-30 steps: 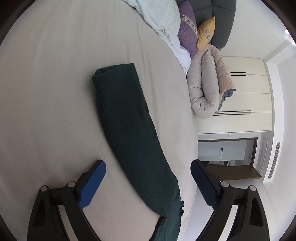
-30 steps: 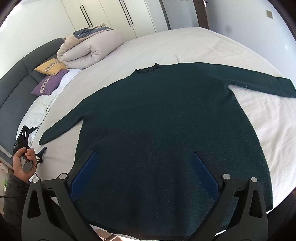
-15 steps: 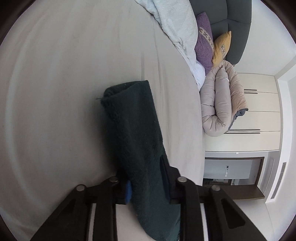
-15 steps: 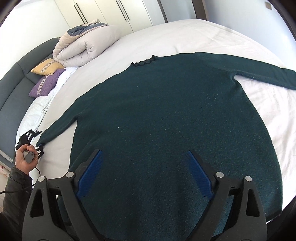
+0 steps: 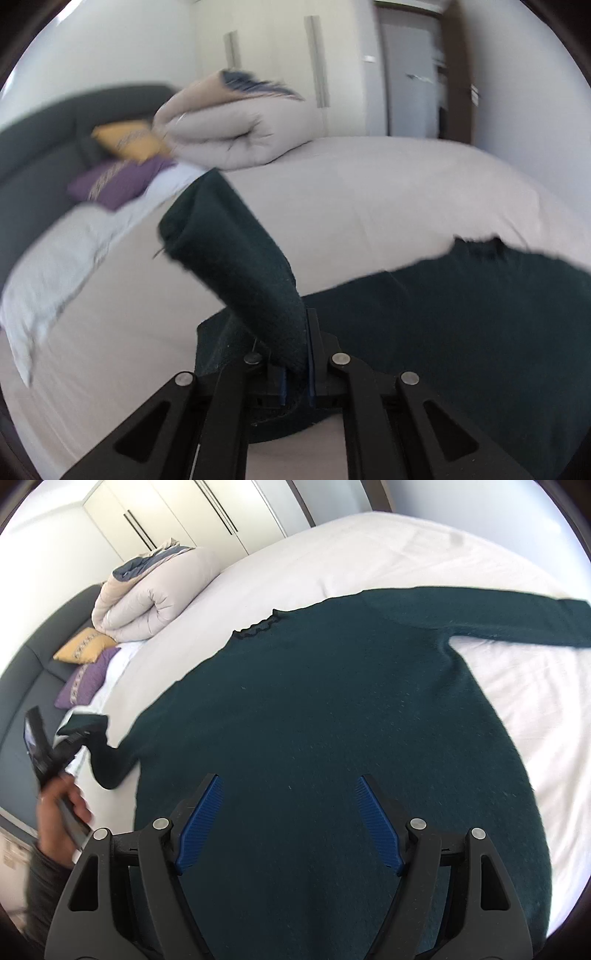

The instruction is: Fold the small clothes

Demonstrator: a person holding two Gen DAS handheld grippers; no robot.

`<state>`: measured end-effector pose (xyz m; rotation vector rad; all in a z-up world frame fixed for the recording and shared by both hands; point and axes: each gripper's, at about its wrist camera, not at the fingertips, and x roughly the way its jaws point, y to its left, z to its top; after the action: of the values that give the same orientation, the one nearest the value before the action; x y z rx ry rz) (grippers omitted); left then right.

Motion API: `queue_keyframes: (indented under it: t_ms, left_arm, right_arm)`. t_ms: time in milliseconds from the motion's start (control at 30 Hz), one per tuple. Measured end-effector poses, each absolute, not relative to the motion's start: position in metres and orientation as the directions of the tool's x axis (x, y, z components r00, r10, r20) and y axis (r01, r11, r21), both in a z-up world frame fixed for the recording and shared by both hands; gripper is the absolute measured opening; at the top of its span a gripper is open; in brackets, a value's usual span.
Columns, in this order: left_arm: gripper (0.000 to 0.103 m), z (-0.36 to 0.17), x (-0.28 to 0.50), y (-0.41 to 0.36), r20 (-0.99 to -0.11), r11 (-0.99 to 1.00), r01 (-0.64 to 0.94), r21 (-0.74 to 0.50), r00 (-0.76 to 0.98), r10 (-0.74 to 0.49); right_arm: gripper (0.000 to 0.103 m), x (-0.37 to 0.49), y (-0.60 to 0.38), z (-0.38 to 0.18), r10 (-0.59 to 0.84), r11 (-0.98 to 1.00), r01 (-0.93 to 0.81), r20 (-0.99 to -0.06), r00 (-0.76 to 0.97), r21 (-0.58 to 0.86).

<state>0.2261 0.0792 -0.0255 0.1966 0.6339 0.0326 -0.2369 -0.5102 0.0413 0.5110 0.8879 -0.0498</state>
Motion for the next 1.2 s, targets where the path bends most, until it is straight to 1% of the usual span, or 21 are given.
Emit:
queue_keyframes:
  t_ms: [67,200,300,333,433,467,600,733,800,833,867,900,933,967,1000,1033,1067,1100,1167,1200]
  left_arm:
    - [0.007,-0.040,0.220,0.052,-0.567,0.953,0.084,0.291,0.817,0.102]
    - [0.007,-0.055,0.213,0.032,-0.551,0.916,0.136,0.378,0.828,0.105]
    - [0.007,-0.058,0.211,0.033,-0.542,0.910,0.135,0.391,0.833,0.109]
    - [0.007,-0.060,0.208,0.033,-0.544,0.913,0.132,0.387,0.832,0.111]
    - [0.007,-0.063,0.205,0.037,-0.541,0.914,0.123,0.387,0.833,0.117]
    - [0.007,-0.064,0.204,0.037,-0.539,0.914,0.123,0.387,0.834,0.116]
    - [0.007,-0.067,0.203,0.036,-0.538,0.921,0.124,0.370,0.836,0.103]
    - [0.007,-0.065,0.202,0.037,-0.527,0.925,0.117,0.361,0.844,0.099]
    - [0.007,-0.064,0.202,0.038,-0.521,0.927,0.113,0.358,0.848,0.098]
    - [0.007,-0.064,0.202,0.038,-0.521,0.927,0.113,0.358,0.848,0.098]
    - [0.007,-0.063,0.202,0.039,-0.522,0.928,0.114,0.356,0.847,0.096]
    - [0.007,-0.063,0.202,0.038,-0.523,0.927,0.115,0.356,0.847,0.096]
    - [0.008,-0.064,0.202,0.037,-0.523,0.926,0.115,0.360,0.847,0.098]
    - [0.008,-0.064,0.203,0.036,-0.524,0.925,0.117,0.362,0.846,0.098]
    - [0.009,-0.064,0.202,0.036,-0.522,0.924,0.117,0.363,0.847,0.098]
    - [0.012,-0.063,0.202,0.036,-0.520,0.926,0.120,0.358,0.850,0.090]
    - [0.018,-0.062,0.201,0.035,-0.522,0.929,0.131,0.347,0.850,0.075]
    - [0.026,-0.060,0.200,0.035,-0.525,0.933,0.138,0.331,0.849,0.060]
    - [0.068,-0.054,0.197,0.036,-0.521,0.949,0.160,0.272,0.853,0.005]
    - [0.076,-0.049,0.194,0.039,-0.509,0.957,0.170,0.234,0.860,-0.029]
  right_arm:
    - [0.074,-0.220,-0.516,0.041,0.228,0.862,0.222,-0.741,0.631,0.455]
    - [0.074,-0.169,-0.517,0.038,0.411,0.807,0.118,-0.693,0.592,0.579]
    - [0.074,-0.119,-0.510,0.030,0.537,0.736,0.072,-0.646,0.542,0.673]
    - [0.074,-0.099,-0.504,0.023,0.610,0.685,0.050,-0.611,0.504,0.727]
    - [0.074,-0.052,-0.492,-0.005,0.721,0.549,0.124,-0.543,0.430,0.827]
    - [0.074,-0.036,-0.485,-0.018,0.772,0.474,0.151,-0.492,0.402,0.867]
    - [0.074,0.001,-0.454,-0.059,0.851,0.339,0.236,-0.403,0.337,0.911]
    - [0.074,0.022,-0.422,-0.092,0.881,0.278,0.310,-0.370,0.295,0.909]
    - [0.064,0.026,-0.406,-0.107,0.882,0.262,0.325,-0.362,0.302,0.909]
    - [0.062,0.031,-0.401,-0.113,0.888,0.242,0.329,-0.345,0.305,0.913]
    - [0.056,0.034,-0.396,-0.117,0.889,0.236,0.330,-0.340,0.307,0.914]
    - [0.046,0.041,-0.391,-0.119,0.886,0.245,0.324,-0.347,0.309,0.914]
    - [0.038,0.045,-0.384,-0.120,0.885,0.258,0.309,-0.352,0.305,0.915]
    - [0.023,0.043,-0.379,-0.117,0.883,0.272,0.299,-0.360,0.300,0.915]
    - [0.017,0.047,-0.374,-0.114,0.874,0.305,0.276,-0.383,0.298,0.912]
    - [0.013,0.047,-0.370,-0.108,0.868,0.325,0.256,-0.395,0.302,0.910]
    - [0.009,0.050,-0.370,-0.102,0.856,0.353,0.231,-0.412,0.312,0.907]
    - [0.008,0.051,-0.375,-0.096,0.845,0.372,0.217,-0.426,0.322,0.902]
    - [0.007,0.055,-0.386,-0.082,0.817,0.414,0.193,-0.457,0.351,0.890]
    - [0.007,0.059,-0.394,-0.074,0.799,0.440,0.178,-0.475,0.370,0.880]
